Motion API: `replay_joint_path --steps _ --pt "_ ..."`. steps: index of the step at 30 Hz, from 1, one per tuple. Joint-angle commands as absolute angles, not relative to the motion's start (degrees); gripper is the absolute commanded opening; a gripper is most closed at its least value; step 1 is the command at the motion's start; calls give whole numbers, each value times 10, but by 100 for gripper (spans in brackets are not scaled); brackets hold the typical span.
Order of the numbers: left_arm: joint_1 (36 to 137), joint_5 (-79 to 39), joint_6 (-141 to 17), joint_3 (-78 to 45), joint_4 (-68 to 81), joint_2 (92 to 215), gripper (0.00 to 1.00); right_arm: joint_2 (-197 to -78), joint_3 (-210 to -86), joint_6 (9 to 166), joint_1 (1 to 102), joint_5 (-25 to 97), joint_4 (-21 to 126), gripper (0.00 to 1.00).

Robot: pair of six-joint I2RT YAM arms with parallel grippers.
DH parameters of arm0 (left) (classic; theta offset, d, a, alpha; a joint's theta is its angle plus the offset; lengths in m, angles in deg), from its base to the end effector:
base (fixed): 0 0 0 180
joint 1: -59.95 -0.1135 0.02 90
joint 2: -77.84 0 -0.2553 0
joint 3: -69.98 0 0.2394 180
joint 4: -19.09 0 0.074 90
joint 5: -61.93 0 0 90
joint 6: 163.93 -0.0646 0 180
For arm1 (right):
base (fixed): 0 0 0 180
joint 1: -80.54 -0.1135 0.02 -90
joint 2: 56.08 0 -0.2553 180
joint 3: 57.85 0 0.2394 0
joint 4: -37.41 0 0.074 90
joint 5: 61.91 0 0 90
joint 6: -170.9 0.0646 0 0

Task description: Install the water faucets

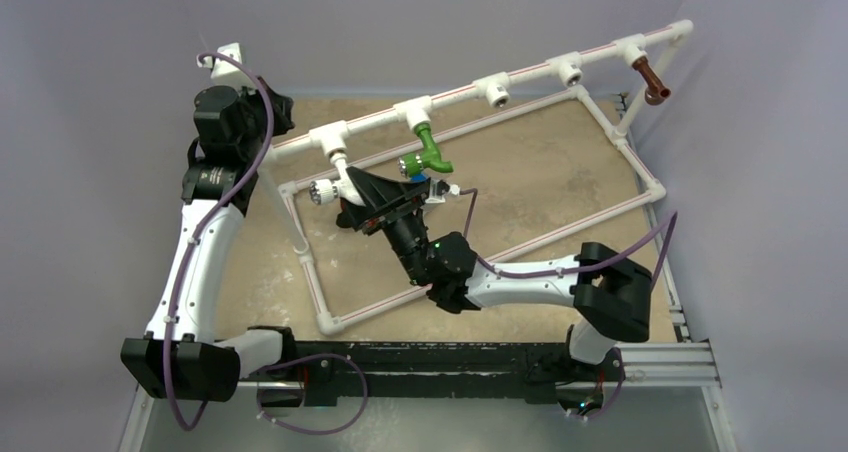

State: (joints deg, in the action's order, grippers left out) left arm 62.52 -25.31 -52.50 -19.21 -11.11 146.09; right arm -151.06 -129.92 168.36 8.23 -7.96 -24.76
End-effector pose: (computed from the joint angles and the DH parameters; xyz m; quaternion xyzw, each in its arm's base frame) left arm 0.2853 -0.0159 0.4139 -0.1094 0.7539 -0.1526 0.6296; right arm 0.1457 0.3318 0.3545 0.3309 0.3670 0.8226 0.2814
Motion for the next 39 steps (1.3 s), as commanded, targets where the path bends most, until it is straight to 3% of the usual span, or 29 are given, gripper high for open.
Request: replay_joint_path --steps 1,4,9,30,39 --pt "622 -252 -535 -148 -220 1486 0 -1470 -1288 1679 85 -87 -327 72" --pt "622 -255 -535 -148 -220 1484 0 -1463 -1280 1659 86 -74 -324 82" --pt "622 -256 -535 -148 -220 1487 0 -1446 -1262 1618 86 -54 -306 88" --pt "621 -257 -535 -149 -221 1490 0 -1270 -1169 1364 83 -12 -15 89" --pt "621 -257 -535 -149 -221 1493 0 -1234 -1222 1086 82 102 111 87"
